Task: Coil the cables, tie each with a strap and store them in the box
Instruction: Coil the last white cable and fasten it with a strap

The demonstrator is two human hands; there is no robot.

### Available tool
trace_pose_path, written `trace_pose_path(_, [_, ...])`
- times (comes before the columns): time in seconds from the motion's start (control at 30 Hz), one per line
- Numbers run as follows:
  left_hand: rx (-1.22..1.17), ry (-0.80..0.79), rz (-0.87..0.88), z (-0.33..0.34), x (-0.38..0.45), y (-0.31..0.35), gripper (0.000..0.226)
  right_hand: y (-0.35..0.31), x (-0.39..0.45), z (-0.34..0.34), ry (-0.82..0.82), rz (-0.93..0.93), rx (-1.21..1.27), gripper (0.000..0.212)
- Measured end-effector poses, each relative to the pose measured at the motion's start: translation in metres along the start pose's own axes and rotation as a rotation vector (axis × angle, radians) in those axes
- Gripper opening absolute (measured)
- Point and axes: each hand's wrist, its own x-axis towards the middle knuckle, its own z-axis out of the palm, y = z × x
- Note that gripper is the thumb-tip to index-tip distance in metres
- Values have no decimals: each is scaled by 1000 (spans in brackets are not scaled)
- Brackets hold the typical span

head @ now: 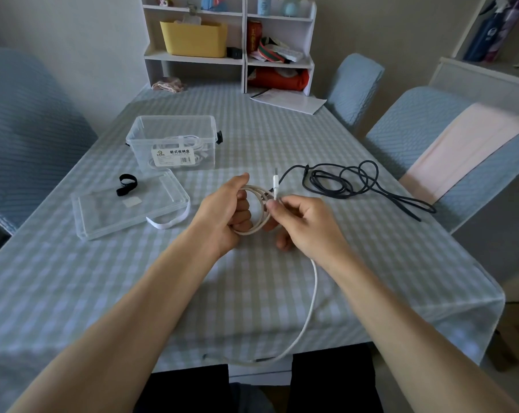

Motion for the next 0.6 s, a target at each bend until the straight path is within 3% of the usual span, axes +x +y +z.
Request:
trace_pose_path(0.13, [-18, -13, -6, 1, 0, 0, 47, 0, 4, -2, -13, 51, 89, 9])
trace_pose_path(0.43, [-19, -37, 11, 1, -5, 1, 46, -2, 8, -4, -61, 101, 256, 17])
trace_pose_path(0.6, [138, -84, 43, 7, -13, -2, 48, -7, 15, -8, -109, 50, -5, 12])
